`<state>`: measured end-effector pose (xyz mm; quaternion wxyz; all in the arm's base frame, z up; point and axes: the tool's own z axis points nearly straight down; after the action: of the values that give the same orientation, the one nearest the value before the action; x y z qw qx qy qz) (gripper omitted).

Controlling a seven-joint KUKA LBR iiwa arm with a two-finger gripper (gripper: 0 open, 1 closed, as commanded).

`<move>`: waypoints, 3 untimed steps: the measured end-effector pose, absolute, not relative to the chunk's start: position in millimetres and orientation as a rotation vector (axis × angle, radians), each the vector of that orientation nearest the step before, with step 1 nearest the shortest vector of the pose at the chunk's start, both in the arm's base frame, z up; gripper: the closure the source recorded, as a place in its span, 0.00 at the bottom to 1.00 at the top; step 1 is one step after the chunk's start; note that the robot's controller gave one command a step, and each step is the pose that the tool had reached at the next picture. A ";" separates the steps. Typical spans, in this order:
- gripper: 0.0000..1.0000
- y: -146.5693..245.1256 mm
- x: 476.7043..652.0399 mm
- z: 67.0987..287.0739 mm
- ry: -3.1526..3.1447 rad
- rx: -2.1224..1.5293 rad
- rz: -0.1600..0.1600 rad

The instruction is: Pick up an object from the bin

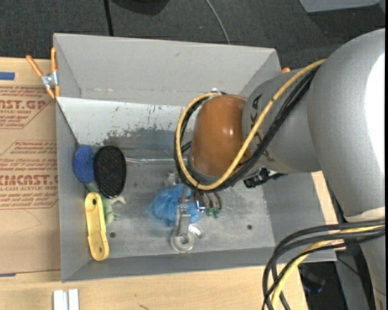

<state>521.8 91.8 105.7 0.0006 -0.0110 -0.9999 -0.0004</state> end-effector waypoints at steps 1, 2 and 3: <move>0.00 76.9 544.5 96.5 -3.145 -0.144 -0.008; 1.00 77.7 555.1 71.9 -3.134 -0.288 -0.004; 1.00 77.7 555.1 71.9 -3.134 -0.288 -0.004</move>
Offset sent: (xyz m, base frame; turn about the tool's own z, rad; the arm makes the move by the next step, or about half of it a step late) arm 0.0312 -0.0150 -0.0357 0.1621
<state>555.1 77.7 71.9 -0.0030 -0.0914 -0.9958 -0.0012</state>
